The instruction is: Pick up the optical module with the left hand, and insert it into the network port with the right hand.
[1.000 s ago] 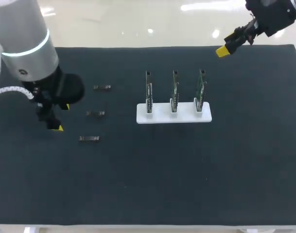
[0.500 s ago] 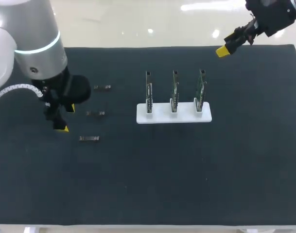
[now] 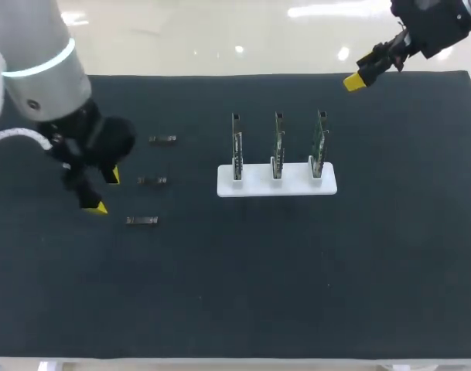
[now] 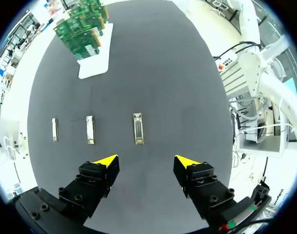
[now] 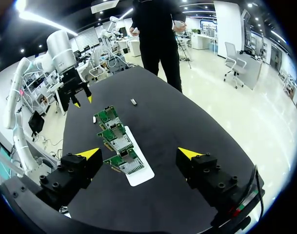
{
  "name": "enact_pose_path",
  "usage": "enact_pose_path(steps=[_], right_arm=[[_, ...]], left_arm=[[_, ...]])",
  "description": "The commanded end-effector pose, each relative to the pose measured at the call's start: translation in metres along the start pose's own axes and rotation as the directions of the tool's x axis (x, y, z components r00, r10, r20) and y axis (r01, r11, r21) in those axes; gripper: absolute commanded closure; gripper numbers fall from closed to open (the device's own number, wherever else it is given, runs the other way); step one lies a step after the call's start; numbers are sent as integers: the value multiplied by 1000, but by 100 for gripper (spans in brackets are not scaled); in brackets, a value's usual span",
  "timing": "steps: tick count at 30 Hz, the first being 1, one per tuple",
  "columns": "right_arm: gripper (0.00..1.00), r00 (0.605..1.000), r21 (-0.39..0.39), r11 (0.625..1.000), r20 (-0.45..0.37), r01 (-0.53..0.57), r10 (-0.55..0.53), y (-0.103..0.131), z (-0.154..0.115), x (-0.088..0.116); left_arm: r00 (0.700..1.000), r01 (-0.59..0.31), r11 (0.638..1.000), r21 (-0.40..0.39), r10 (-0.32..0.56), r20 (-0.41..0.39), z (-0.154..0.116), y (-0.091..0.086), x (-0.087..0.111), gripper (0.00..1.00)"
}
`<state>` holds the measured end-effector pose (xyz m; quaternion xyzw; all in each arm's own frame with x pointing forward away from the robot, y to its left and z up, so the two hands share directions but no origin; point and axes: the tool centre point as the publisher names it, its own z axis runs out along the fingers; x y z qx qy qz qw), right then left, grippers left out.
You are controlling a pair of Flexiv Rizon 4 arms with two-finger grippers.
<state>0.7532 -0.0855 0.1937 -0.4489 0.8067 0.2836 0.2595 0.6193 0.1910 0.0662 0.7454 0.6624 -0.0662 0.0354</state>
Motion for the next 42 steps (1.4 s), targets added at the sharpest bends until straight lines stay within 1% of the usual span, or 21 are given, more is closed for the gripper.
enact_pose_path(steps=[1,6,9,14,17,32,42], right_arm=[[0,1000,1,1000,0,0,0,1,0,0],[0,1000,1,1000,0,0,0,1,0,0],[0,1000,1,1000,0,0,0,1,0,0],[0,1000,1,1000,0,0,0,1,0,0],[0,1000,1,1000,0,0,0,1,0,0],[0,1000,1,1000,0,0,0,1,0,0],[0,1000,1,1000,0,0,0,1,0,0]], left_arm=[[998,12,1000,-3,-11,55,7,6,9,0],[996,70,997,-41,-68,52,16,12,11,0],[996,78,996,-43,-76,46,20,14,11,0],[996,83,993,-86,-81,23,30,15,6,0],[996,89,991,-96,-88,14,36,16,2,0],[991,124,988,-93,-128,-31,58,21,-9,0],[989,136,985,-104,-142,-50,66,21,-11,0]])
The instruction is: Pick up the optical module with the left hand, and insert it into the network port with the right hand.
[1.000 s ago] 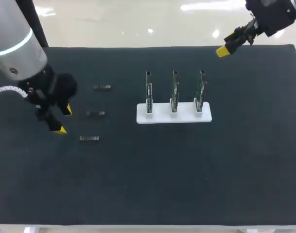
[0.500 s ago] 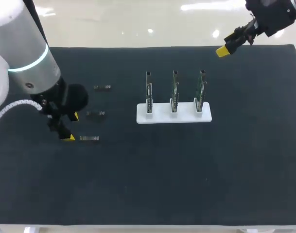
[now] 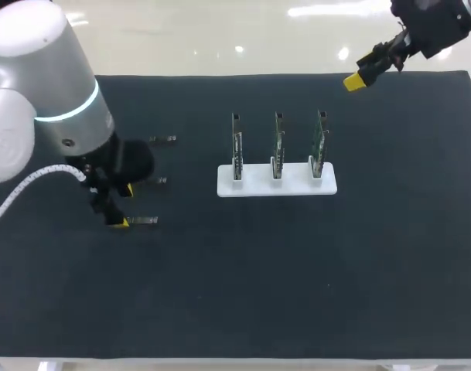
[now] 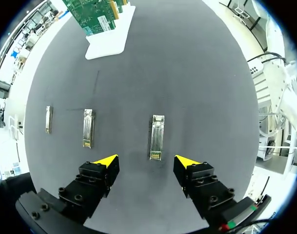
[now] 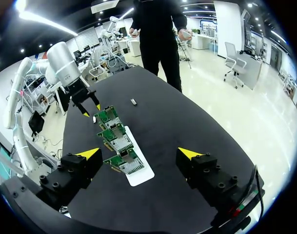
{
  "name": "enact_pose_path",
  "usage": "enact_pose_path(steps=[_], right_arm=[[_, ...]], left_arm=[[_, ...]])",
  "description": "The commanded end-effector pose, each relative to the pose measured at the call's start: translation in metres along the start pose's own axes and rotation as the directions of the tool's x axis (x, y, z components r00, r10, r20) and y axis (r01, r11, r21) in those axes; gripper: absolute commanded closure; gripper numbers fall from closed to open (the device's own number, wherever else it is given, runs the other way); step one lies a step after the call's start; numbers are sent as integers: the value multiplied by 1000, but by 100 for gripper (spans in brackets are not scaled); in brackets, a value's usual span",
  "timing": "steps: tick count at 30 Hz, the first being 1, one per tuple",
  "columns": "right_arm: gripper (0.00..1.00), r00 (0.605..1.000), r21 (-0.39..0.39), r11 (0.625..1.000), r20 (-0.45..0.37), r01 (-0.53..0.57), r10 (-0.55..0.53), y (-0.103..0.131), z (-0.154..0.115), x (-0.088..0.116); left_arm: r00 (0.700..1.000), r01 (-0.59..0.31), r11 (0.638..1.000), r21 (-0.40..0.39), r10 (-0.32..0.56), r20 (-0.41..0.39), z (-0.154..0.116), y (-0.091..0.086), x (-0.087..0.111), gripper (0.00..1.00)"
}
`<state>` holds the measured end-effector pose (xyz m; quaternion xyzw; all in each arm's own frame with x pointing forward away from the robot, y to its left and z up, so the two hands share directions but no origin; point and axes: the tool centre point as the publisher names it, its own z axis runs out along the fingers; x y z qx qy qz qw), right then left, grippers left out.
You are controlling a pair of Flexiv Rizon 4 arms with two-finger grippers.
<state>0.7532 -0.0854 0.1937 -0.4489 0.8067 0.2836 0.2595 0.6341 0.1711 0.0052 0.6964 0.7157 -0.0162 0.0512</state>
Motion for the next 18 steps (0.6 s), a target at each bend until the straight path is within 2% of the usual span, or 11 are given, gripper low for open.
enact_pose_path(steps=[1,18], right_arm=[[0,1000,1,1000,0,0,0,1,0,0],[0,1000,1,1000,0,0,0,1,0,0]], left_arm=[[1000,1,1000,-2,-1,-7,4,1,-2,0],[999,24,999,-25,-25,-22,15,-3,-3,3]])
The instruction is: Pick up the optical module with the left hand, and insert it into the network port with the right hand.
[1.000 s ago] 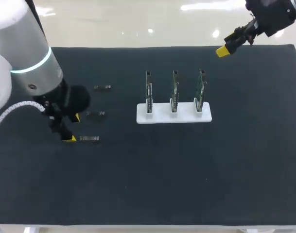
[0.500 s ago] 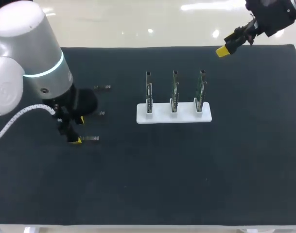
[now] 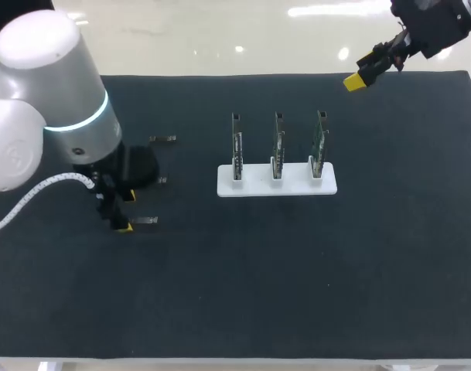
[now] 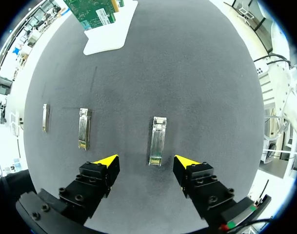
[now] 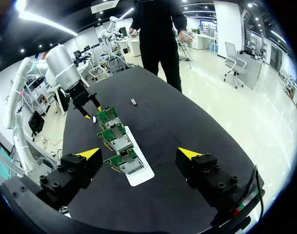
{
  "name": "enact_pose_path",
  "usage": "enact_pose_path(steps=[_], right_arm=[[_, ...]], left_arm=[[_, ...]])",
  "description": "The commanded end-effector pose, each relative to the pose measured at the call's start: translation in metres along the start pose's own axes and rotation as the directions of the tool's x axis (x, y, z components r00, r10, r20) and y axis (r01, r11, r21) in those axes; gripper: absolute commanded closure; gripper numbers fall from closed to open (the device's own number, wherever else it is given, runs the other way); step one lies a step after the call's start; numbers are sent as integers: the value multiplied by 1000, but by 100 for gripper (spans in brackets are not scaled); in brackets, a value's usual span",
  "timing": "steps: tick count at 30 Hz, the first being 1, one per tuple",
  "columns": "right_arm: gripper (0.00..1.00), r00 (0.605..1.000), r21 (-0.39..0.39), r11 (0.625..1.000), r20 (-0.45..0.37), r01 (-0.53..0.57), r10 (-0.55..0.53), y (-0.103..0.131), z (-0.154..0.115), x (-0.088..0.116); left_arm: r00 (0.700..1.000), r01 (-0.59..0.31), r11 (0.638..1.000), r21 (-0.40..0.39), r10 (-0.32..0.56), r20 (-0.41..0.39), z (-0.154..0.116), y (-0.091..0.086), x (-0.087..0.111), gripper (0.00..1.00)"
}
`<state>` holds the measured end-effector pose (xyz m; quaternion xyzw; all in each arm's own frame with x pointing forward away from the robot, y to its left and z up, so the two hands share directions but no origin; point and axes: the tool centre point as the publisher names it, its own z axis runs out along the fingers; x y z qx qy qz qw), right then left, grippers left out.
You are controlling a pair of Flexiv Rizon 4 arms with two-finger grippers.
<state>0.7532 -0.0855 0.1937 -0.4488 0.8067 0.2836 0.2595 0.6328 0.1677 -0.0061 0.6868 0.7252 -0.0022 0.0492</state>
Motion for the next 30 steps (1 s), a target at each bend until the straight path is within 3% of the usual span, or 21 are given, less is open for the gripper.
enact_pose_path(steps=[1,5,8,11,12,14,22,30], right_arm=[[0,1000,1,1000,0,0,0,1,0,0],[0,1000,1,1000,0,0,0,1,0,0],[0,1000,1,1000,0,0,0,1,0,0],[0,1000,1,1000,0,0,0,1,0,0],[0,1000,1,1000,0,0,0,1,0,0],[0,1000,1,1000,0,0,0,1,0,0],[0,1000,1,1000,0,0,0,1,0,0],[0,1000,1,1000,0,0,0,1,0,0]], left_arm=[[1000,-1,1000,-9,1,2,4,-2,-2,4],[1000,1,1000,-12,-1,1,5,-3,-2,25],[1000,-2,1000,-16,2,-1,7,-5,-2,49],[1000,-5,1000,-19,5,-7,9,-6,-1,53],[1000,-6,1000,-20,6,-7,9,-6,-1,64],[1000,-7,1000,-22,7,-8,10,-6,-1,97],[1000,-5,1000,-27,5,22,5,0,-2,100],[978,-13,996,-88,31,205,-32,12,11,100]])
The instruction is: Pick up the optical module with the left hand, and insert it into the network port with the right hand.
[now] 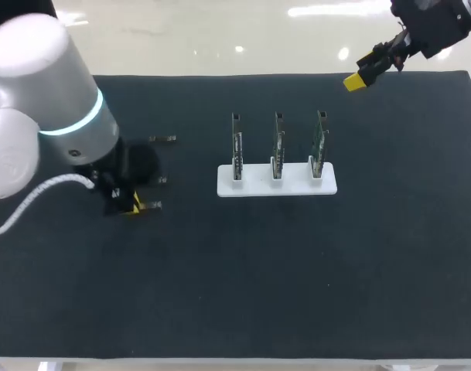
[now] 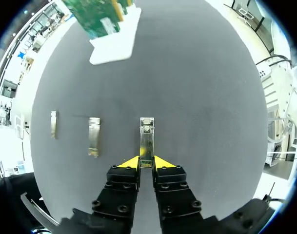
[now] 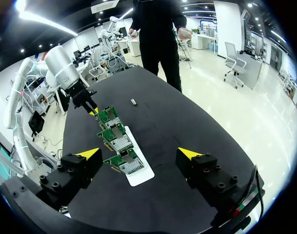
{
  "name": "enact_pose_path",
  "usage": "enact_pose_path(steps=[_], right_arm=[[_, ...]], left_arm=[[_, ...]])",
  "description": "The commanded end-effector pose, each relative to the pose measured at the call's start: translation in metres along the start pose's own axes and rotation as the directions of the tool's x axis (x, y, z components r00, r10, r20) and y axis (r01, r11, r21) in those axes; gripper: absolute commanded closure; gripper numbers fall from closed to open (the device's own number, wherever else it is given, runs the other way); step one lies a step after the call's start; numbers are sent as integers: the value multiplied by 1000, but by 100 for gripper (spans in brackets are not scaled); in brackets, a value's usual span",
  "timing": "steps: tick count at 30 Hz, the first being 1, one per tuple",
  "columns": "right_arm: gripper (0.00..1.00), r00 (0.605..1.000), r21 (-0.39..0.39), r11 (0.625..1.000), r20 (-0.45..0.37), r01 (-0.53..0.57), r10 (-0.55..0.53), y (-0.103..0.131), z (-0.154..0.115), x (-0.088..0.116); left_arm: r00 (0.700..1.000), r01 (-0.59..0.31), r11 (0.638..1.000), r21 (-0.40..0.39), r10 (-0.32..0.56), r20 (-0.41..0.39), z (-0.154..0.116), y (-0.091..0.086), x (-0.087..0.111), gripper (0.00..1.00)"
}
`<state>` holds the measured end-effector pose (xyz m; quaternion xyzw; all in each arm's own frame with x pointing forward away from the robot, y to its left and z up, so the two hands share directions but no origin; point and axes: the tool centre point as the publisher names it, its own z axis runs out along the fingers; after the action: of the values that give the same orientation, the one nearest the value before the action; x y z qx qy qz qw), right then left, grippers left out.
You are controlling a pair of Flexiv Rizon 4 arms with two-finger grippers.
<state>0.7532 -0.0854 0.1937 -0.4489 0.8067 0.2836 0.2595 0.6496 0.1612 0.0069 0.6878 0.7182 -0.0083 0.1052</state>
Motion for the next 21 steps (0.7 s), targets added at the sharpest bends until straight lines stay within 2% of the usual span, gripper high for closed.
enact_pose_path(steps=[1,5,12,14,16,21], right_arm=[[0,1000,1,1000,0,0,0,1,0,0],[0,1000,1,1000,0,0,0,1,0,0],[0,1000,1,1000,0,0,0,1,0,0],[0,1000,1,1000,0,0,0,1,0,0],[0,1000,1,1000,0,0,0,1,0,0],[0,1000,1,1000,0,0,0,1,0,0]], left_arm=[[989,-14,1000,-18,17,148,-30,-2,19,100],[970,-39,999,0,38,239,-48,3,21,100],[897,-85,996,34,61,437,-91,8,19,100],[853,-97,995,33,66,517,-104,10,18,100],[824,-110,993,36,71,562,-113,11,16,100],[709,-125,992,25,72,702,-140,20,12,100]])
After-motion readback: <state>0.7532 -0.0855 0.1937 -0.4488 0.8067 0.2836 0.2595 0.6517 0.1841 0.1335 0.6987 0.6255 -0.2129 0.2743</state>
